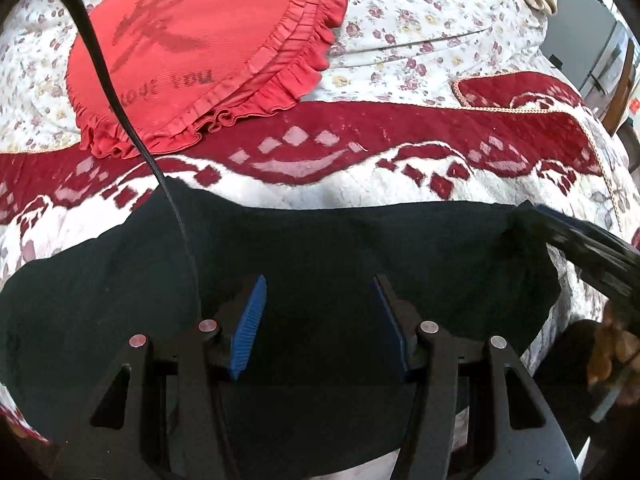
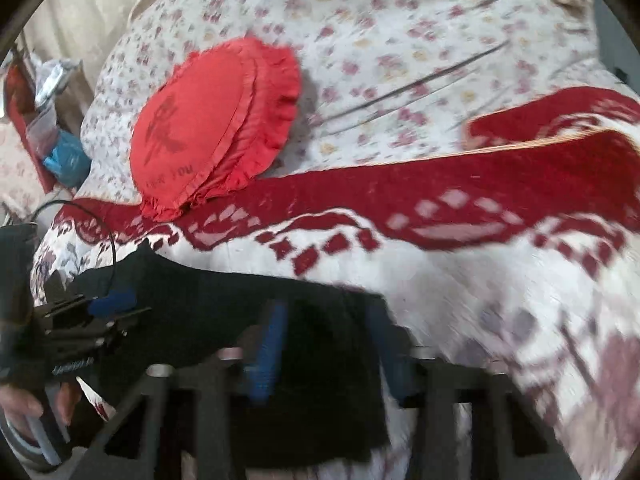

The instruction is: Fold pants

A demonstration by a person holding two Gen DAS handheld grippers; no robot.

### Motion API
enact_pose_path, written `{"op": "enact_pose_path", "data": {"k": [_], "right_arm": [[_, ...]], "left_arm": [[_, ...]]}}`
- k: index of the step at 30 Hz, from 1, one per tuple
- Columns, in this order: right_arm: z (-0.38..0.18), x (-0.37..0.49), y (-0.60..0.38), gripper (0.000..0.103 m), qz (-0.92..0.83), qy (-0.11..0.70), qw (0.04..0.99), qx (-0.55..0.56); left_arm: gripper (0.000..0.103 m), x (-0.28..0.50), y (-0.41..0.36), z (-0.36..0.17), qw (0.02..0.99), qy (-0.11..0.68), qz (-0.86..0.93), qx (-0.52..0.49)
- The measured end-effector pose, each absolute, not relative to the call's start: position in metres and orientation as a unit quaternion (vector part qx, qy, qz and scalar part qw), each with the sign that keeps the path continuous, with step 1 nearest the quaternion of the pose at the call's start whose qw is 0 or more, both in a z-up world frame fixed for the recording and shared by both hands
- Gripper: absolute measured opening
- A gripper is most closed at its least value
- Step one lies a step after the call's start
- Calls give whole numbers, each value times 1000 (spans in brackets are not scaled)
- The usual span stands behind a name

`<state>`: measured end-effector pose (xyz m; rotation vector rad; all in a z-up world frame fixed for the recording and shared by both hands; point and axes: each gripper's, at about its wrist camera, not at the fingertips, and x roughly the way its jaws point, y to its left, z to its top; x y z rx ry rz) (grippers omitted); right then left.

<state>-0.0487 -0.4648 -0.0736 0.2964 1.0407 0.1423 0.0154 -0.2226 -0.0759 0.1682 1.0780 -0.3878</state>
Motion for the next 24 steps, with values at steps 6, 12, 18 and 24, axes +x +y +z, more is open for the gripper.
{"op": "enact_pose_path", "data": {"k": [6, 12, 18, 24], "right_arm": [[-85, -31, -478, 3, 20, 500, 857, 122], [-91, -43, -500, 9, 21, 511, 837, 191], [-55, -115, -508, 71, 30, 466, 841, 274], [-80, -140, -475, 71, 59, 520, 802, 288]], "left_arm": [[54, 20, -228, -76, 839, 508, -178, 84], [54, 22, -241, -78, 834, 508, -198, 84], [68, 23, -257, -72, 823, 498, -261, 85], [78, 38, -284, -78, 799, 509, -307, 93]]}}
